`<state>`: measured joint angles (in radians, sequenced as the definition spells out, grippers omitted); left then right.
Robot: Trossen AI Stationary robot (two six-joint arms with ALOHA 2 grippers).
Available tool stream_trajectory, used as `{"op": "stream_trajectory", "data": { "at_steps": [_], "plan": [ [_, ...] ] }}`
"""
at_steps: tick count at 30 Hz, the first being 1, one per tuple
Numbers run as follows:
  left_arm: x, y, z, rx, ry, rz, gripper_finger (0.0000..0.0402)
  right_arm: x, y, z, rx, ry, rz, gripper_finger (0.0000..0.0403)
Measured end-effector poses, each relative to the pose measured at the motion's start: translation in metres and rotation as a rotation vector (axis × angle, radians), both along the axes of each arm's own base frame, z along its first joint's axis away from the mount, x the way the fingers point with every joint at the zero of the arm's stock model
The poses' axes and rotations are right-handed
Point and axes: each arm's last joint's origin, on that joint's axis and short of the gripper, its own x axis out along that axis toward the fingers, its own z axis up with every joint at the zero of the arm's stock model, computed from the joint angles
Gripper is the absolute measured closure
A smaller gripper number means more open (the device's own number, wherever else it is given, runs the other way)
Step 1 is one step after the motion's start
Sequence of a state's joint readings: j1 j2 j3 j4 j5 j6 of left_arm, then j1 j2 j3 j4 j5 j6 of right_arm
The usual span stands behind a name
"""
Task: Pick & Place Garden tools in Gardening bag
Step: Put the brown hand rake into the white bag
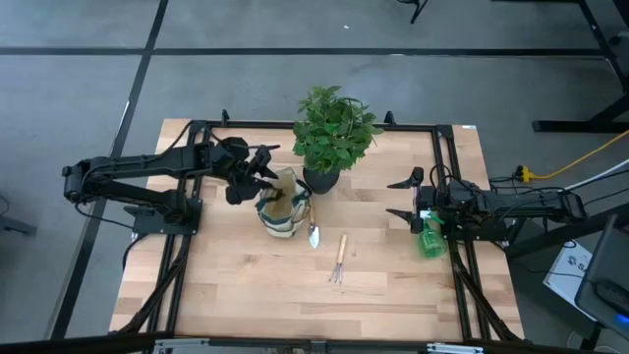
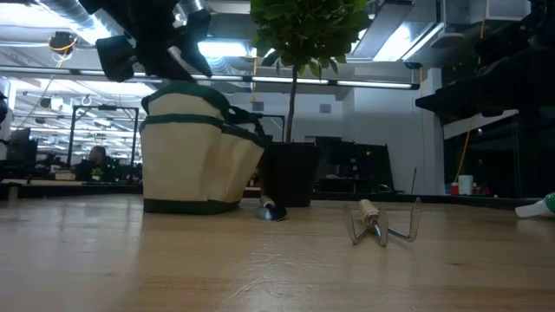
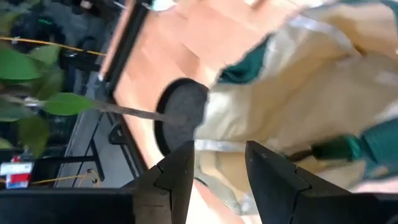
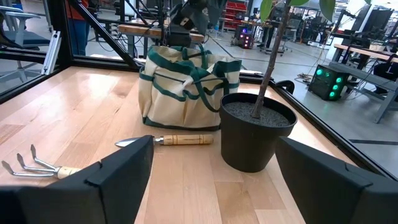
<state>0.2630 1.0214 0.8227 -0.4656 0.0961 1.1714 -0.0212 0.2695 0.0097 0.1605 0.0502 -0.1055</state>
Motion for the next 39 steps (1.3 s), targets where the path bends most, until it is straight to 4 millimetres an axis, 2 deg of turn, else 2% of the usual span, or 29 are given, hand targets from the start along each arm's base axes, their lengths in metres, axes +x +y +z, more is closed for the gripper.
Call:
{"op": "stream_trajectory", "data": {
  "at_steps": [10,16,25,29,39],
  "plan": [
    [-0.008,-0.002,0.018,-0.217,-0.174,0.187,0.0268,0.000,0.000,0.000,0.000,0.000,0.000,0.0062],
    [-0.004,-0.016,0.018,-0.356,-0.176,0.182,0.0266,0.000,0.000,0.000,0.000,0.000,0.000,0.0062],
    [0.002,-0.056,0.022,-0.459,-0.199,0.084,0.0274,0.000,0.000,0.000,0.000,0.000,0.000,0.0062],
    [0.006,-0.077,0.022,-0.505,-0.216,0.092,0.0274,0.000,0.000,0.000,0.000,0.000,0.000,0.0062],
    [0.037,-0.139,-0.005,-0.556,-0.231,0.164,0.0274,0.000,0.000,0.000,0.000,0.000,0.000,0.0062]
  ]
}}
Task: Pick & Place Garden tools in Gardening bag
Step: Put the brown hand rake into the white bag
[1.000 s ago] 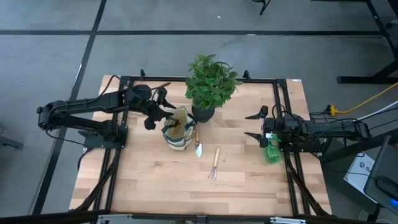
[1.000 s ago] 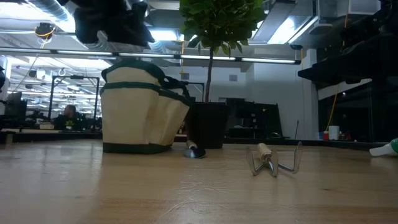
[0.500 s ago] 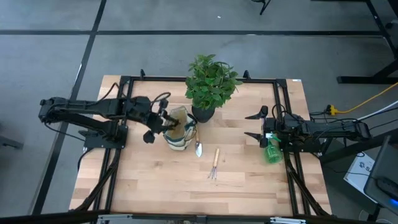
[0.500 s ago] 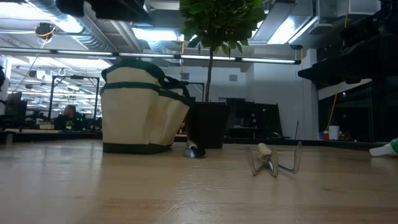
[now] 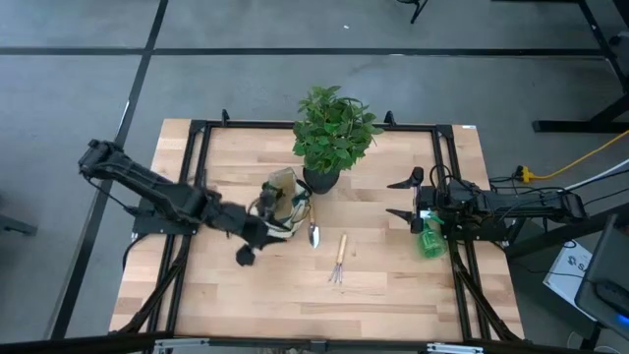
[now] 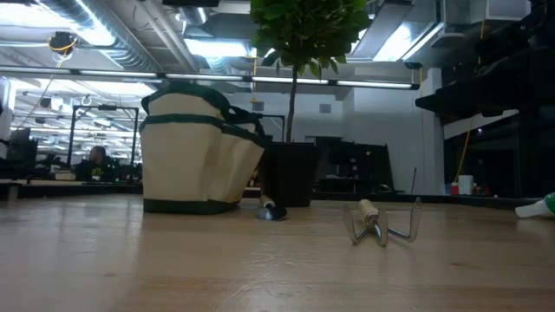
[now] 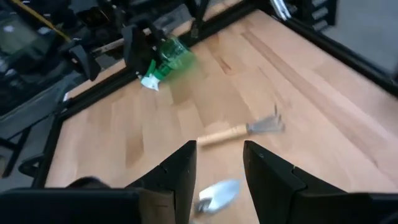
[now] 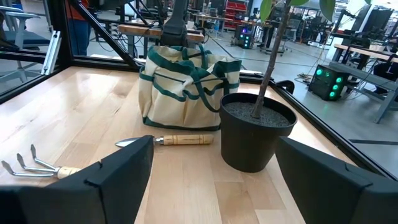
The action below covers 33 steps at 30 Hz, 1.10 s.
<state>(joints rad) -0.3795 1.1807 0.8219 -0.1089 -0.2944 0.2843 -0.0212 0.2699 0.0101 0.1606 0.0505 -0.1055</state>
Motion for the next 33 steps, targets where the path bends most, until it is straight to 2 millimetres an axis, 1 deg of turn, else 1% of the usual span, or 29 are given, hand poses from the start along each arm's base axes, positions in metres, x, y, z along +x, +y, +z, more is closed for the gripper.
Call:
{"op": "stream_trajectory", "data": {
  "at_steps": [4,8,14,17,20,24,28,33],
  "plan": [
    [0.018,-0.021,-0.014,-0.044,-0.052,0.057,0.0274,0.000,0.000,0.000,0.000,0.000,0.000,0.0062],
    [0.037,-0.038,-0.032,-0.082,-0.116,0.126,0.0274,0.000,0.000,0.000,0.000,0.000,0.001,0.0062],
    [0.062,-0.054,-0.071,-0.086,-0.175,0.233,0.0274,0.000,0.000,0.000,0.000,0.000,0.000,0.0062],
    [0.073,-0.057,-0.090,-0.095,-0.205,0.275,0.0274,0.000,0.000,0.000,0.000,0.000,0.000,0.0062],
    [0.084,-0.055,-0.106,-0.114,-0.246,0.320,0.0274,0.000,0.000,0.000,0.000,0.000,0.000,0.0062],
    [0.091,-0.054,-0.125,-0.098,-0.224,0.284,0.0274,0.000,0.000,0.000,0.000,0.000,0.000,0.0062],
    [0.092,-0.055,-0.133,-0.088,-0.198,0.253,0.0274,0.000,0.000,0.000,0.000,0.000,0.000,0.0062],
    [0.091,-0.057,-0.133,-0.014,-0.196,0.216,0.0274,0.000,0.000,0.000,0.000,0.000,0.000,0.0062]
  ]
}}
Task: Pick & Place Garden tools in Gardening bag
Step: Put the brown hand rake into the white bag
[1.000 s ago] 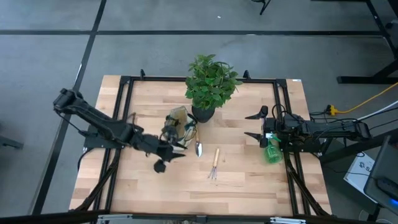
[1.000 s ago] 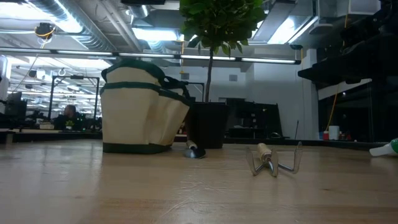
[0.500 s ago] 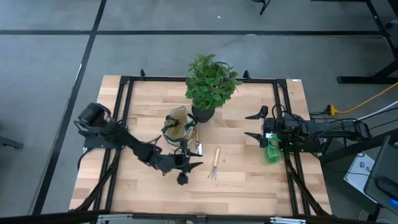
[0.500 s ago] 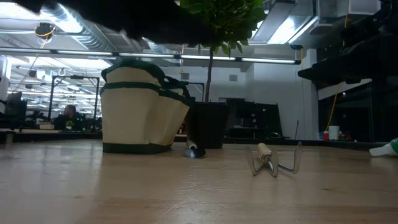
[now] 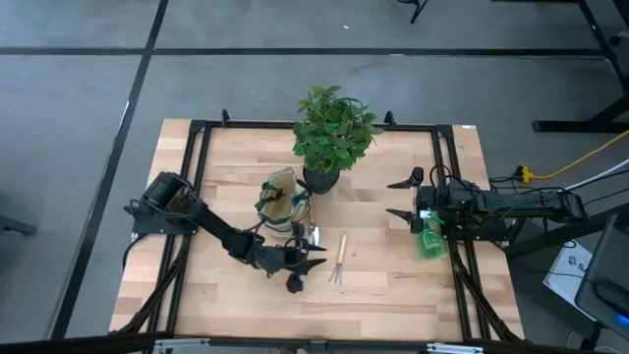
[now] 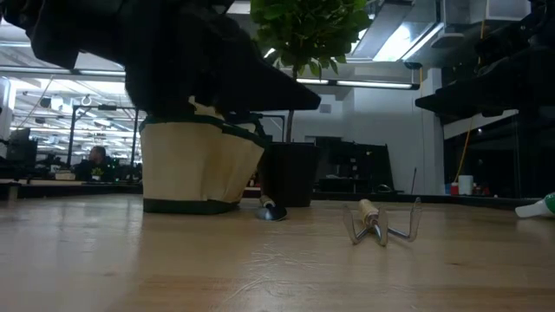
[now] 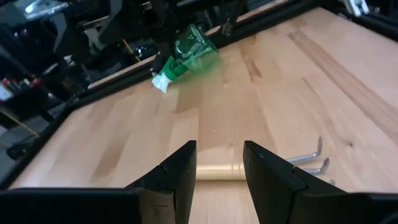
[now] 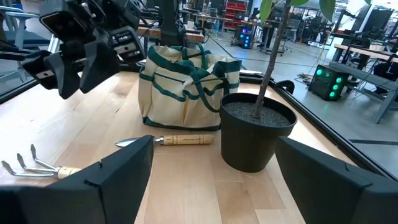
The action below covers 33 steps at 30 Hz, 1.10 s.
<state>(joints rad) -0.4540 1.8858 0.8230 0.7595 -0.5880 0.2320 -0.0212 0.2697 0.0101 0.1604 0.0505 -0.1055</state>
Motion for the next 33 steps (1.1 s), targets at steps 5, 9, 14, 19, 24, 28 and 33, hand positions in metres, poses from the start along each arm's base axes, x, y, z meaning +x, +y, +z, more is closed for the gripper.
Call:
{"op": "stream_trajectory", "data": {
  "at_steps": [5,9,14,19,24,28,33],
  "plan": [
    [0.000,-0.002,0.000,0.017,0.007,-0.040,0.0274,0.000,0.000,0.000,0.000,0.000,0.000,0.0062],
    [0.000,-0.004,0.000,-0.030,0.013,-0.100,0.0274,0.000,0.000,0.000,0.000,0.000,0.000,0.0062],
    [0.000,-0.005,0.000,-0.044,0.014,-0.117,0.0274,0.000,0.000,0.000,0.000,0.000,0.000,0.0062],
    [0.009,-0.021,-0.011,-0.030,0.034,-0.150,0.0274,0.000,0.000,0.000,0.000,0.000,0.000,0.0062],
    [0.020,-0.039,-0.026,-0.034,0.053,-0.191,0.0274,0.000,0.000,0.000,0.000,-0.001,0.001,0.0062],
    [0.024,-0.048,-0.031,-0.030,0.057,-0.199,0.0274,0.000,0.000,0.000,0.000,0.000,0.001,0.0062],
    [0.025,-0.051,-0.034,-0.073,0.063,-0.189,0.0274,0.000,0.000,0.000,0.000,0.000,0.000,0.0062]
  ]
}}
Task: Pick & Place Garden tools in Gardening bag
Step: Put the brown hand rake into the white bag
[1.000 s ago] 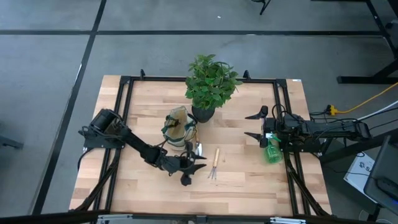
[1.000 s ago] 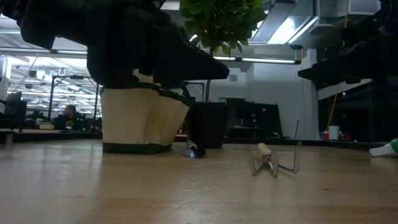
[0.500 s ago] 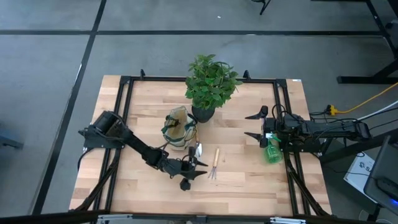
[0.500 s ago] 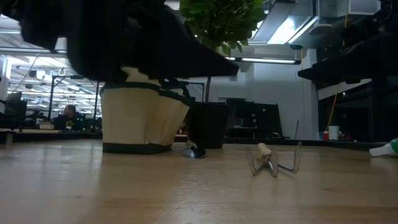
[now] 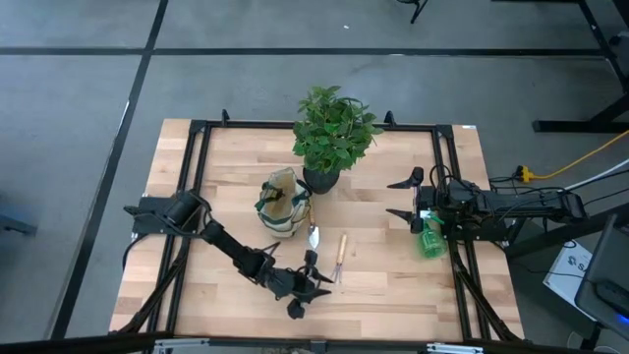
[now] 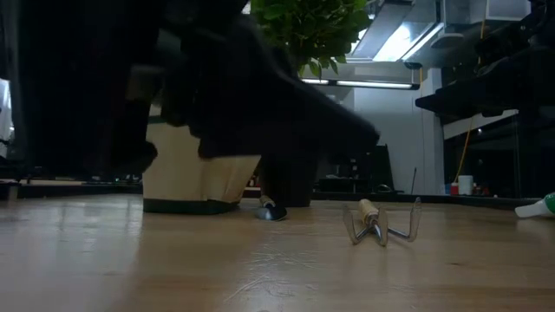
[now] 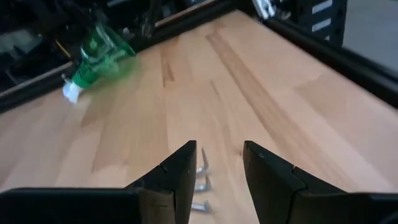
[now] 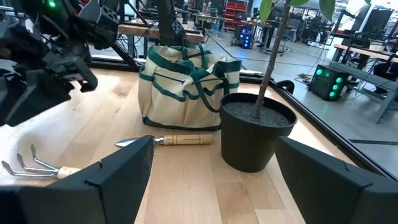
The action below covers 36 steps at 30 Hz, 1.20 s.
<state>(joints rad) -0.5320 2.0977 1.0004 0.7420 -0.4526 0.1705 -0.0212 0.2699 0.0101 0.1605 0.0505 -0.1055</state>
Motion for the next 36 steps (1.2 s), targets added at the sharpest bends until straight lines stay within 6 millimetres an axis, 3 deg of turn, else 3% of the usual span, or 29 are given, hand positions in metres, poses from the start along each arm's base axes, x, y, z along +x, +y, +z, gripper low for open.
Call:
{"op": "stream_trajectory", "data": {
  "at_steps": [10,29,36],
  "plan": [
    [0.004,0.014,-0.031,-0.074,0.105,0.086,0.0274,0.000,0.000,0.000,0.000,0.000,0.000,0.0062],
    [0.008,0.020,-0.032,-0.192,0.129,0.069,0.0276,0.000,0.000,0.000,0.000,0.000,0.000,0.0062],
    [0.008,0.020,-0.032,-0.194,0.130,0.069,0.0327,0.000,0.000,0.000,0.000,0.000,0.000,0.0062]
  ]
}}
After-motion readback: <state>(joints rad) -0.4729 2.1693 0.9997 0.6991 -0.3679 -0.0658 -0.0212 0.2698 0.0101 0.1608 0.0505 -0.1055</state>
